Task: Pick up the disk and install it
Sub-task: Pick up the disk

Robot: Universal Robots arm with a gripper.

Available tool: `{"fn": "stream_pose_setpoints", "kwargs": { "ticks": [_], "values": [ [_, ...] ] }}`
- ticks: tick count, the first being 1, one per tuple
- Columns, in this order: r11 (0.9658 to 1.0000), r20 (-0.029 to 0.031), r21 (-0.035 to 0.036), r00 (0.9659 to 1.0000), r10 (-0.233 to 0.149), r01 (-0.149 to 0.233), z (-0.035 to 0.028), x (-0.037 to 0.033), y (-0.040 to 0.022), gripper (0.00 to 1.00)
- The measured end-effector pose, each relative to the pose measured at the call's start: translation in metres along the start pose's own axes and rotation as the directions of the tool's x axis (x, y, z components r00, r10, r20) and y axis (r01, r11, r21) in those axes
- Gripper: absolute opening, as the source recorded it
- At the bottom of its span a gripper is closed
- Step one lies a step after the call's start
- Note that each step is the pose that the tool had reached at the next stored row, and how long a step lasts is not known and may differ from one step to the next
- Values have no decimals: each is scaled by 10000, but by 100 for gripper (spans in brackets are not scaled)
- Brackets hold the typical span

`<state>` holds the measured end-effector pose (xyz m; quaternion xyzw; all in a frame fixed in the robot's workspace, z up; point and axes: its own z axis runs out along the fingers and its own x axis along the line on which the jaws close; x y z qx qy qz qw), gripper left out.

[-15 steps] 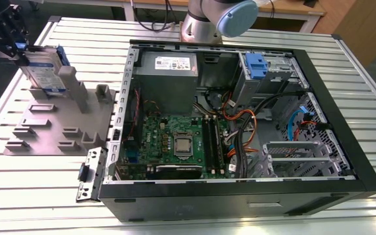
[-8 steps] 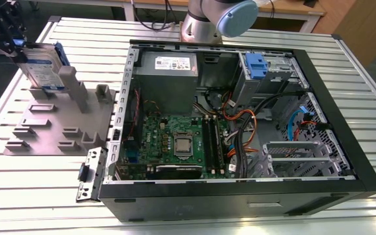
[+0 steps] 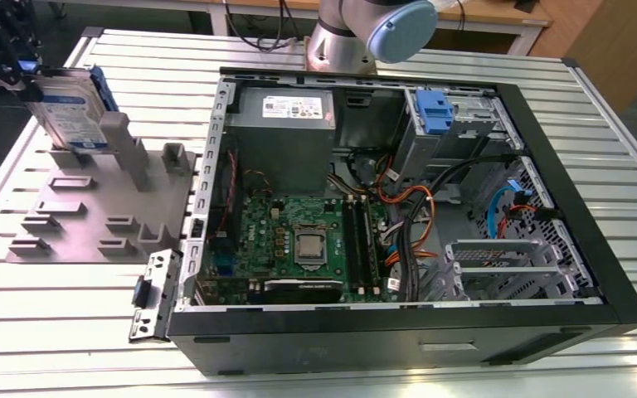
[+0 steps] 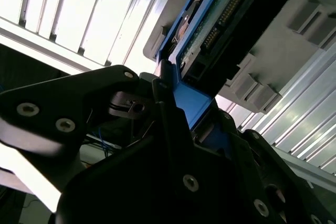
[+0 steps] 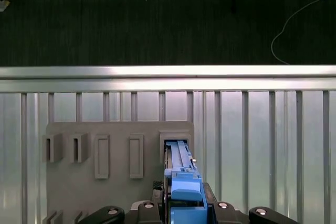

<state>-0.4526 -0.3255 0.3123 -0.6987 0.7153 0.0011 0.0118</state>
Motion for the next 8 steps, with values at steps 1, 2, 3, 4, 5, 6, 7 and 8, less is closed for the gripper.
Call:
{"fn": "stream_pose_setpoints", "kwargs": {
  "ticks": [1, 2, 3, 4, 5, 6, 7, 8],
  "values": [
    [10000, 0, -1, 10000, 0, 0, -1, 0, 0, 36],
    [10000, -1, -2, 10000, 0, 0, -2, 0, 0, 36],
    [10000, -1, -1, 10000, 0, 0, -2, 0, 0, 36],
    [10000, 0, -2, 10000, 0, 0, -3, 0, 0, 36],
    [10000, 0, -1, 10000, 0, 0, -3, 0, 0, 36],
    [10000, -1, -2, 10000, 0, 0, -3, 0, 0, 36],
    [10000, -1, -3, 10000, 0, 0, -5, 0, 0, 36],
    [10000, -2, -6, 10000, 0, 0, -11, 0, 0, 36]
  ]
}}
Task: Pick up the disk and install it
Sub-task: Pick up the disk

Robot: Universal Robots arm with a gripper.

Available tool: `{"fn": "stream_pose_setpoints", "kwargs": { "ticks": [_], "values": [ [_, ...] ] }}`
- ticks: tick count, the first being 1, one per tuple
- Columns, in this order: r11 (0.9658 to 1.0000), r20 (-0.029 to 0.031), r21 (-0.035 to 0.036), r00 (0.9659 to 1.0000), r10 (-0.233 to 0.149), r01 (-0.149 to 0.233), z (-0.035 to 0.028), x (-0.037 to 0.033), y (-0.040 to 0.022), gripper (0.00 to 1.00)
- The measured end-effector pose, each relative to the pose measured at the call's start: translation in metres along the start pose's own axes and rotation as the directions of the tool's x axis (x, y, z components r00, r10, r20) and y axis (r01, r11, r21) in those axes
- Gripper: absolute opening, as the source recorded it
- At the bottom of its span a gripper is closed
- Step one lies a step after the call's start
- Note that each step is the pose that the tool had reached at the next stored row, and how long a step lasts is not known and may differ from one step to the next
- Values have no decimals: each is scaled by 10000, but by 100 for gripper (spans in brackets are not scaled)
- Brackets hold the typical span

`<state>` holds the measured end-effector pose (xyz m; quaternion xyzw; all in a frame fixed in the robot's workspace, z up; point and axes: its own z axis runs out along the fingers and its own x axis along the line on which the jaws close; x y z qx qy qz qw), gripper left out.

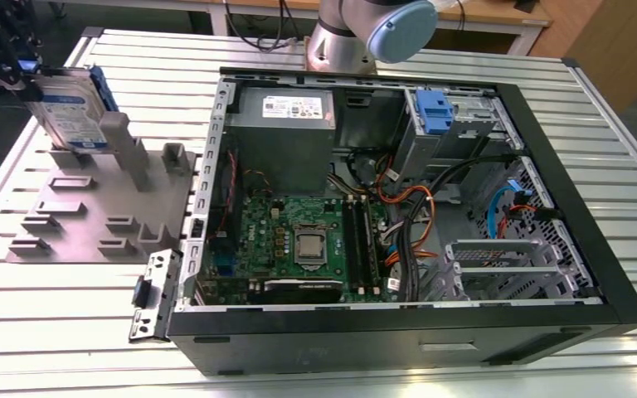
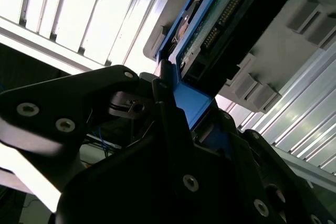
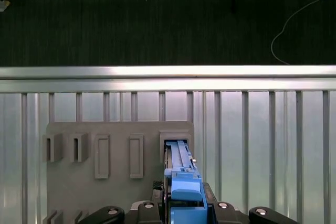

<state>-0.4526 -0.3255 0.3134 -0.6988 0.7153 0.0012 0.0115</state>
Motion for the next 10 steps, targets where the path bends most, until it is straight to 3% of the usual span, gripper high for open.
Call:
{"fn": "stream_pose_setpoints", "kwargs": {
  "ticks": [10],
  "values": [
    [10000, 2, 4, 10000, 0, 0, -98, -2, -2, 36]
  ]
}}
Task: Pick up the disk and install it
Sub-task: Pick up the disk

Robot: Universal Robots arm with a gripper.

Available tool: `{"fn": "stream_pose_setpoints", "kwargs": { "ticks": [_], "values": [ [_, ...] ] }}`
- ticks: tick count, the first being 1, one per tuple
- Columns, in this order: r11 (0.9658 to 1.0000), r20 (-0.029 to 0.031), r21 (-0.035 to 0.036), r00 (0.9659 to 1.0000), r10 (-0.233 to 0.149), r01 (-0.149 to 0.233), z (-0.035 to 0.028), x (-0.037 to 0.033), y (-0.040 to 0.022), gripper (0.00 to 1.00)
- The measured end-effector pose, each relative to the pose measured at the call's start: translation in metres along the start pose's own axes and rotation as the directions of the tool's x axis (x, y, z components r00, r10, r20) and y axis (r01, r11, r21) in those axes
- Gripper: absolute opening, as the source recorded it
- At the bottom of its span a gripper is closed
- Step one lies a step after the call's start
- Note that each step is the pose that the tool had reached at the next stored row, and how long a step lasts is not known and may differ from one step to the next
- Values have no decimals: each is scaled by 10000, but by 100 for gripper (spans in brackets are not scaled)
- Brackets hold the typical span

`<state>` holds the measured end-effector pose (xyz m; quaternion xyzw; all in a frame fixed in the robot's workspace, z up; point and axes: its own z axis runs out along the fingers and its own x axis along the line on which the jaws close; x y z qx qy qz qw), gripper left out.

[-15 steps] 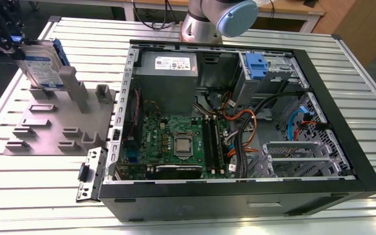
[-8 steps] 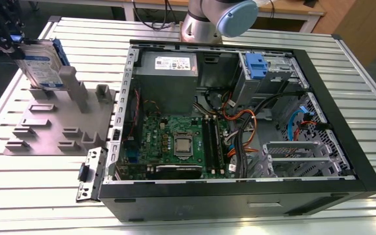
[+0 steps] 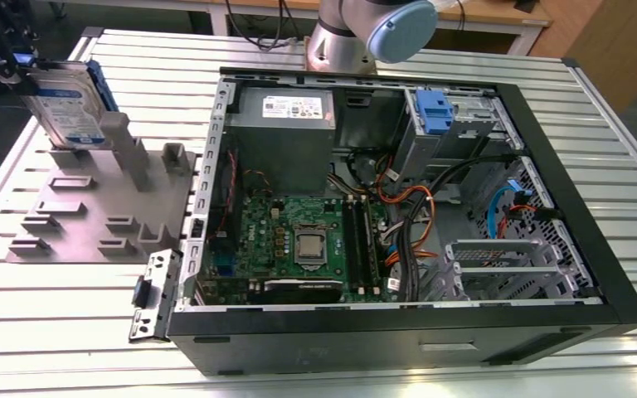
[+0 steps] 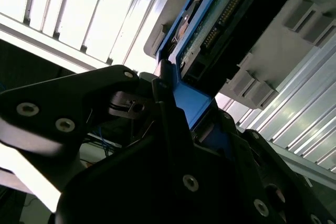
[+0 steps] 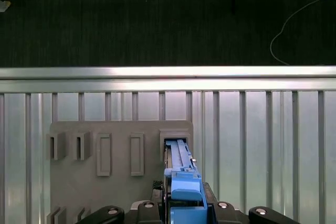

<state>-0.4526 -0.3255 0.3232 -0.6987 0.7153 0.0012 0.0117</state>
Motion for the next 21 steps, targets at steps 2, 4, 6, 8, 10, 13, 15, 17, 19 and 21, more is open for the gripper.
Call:
{"fn": "stream_pose_setpoints", "kwargs": {
  "ticks": [2, 4, 6, 8, 10, 13, 15, 17, 19, 21],
  "values": [
    [10000, 0, 0, 10000, 0, 0, -24, 0, 0, 36],
    [10000, 0, 1, 10000, 0, 0, -42, -1, -1, 36],
    [10000, 1, 1, 10000, 1, -1, -59, -1, -1, 36],
    [10000, 0, -1, 10000, 0, 0, -74, -1, -1, 36],
    [10000, 1, 1, 10000, 0, 0, -88, -2, -1, 36],
    [10000, 1, 1, 10000, 0, 0, -114, -2, -2, 36],
    [10000, 1, 0, 10000, 0, 0, -134, -2, -2, 36],
    [10000, 1, 0, 10000, 0, 0, -158, -3, -2, 36],
    [10000, 1, 1, 10000, 0, 0, -185, -3, -3, 36],
    [10000, 1, 1, 10000, 0, 0, -219, -4, -4, 36]
  ]
}}
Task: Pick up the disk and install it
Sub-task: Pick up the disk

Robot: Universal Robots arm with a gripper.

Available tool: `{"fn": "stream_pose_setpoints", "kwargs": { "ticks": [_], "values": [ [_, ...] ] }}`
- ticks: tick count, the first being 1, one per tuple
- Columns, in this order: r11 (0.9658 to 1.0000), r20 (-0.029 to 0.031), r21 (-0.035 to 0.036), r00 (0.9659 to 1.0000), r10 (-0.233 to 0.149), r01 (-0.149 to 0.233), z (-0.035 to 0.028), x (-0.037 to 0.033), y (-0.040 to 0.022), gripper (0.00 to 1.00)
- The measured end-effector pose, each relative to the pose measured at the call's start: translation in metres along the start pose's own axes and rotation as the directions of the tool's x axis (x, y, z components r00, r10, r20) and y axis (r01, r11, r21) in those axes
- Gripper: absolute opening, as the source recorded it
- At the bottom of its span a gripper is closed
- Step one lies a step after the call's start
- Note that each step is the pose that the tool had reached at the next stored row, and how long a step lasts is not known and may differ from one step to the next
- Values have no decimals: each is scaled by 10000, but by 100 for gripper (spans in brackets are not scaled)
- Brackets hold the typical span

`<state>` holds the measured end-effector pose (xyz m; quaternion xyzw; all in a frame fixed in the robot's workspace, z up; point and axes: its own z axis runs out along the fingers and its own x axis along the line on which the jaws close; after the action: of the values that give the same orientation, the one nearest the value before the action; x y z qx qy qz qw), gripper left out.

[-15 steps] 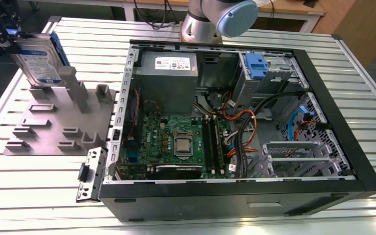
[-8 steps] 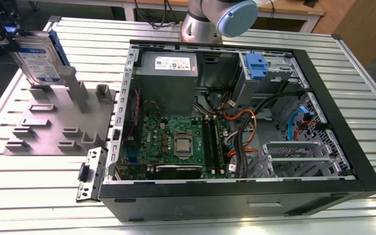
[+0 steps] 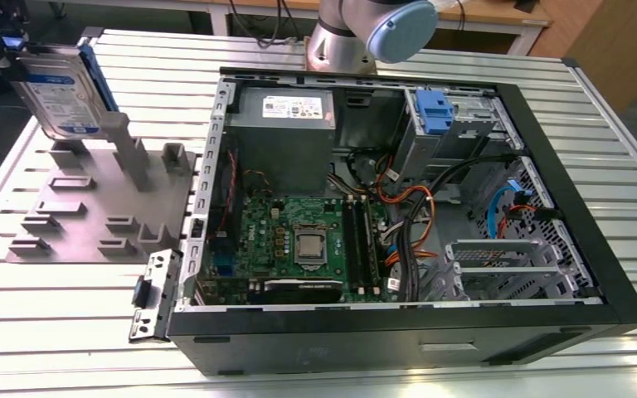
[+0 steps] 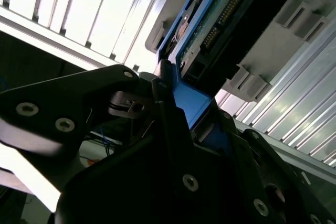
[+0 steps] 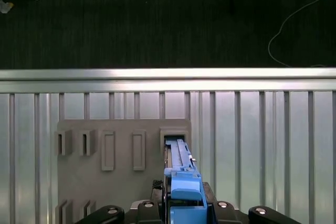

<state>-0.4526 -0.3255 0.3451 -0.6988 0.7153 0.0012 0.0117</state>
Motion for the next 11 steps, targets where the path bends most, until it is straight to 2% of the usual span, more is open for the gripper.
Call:
{"fn": "stream_pose_setpoints", "kwargs": {
  "ticks": [11],
  "values": [
    [10000, 0, -1, 10000, 0, 0, -166, -3, -2, 36]
  ]
}}
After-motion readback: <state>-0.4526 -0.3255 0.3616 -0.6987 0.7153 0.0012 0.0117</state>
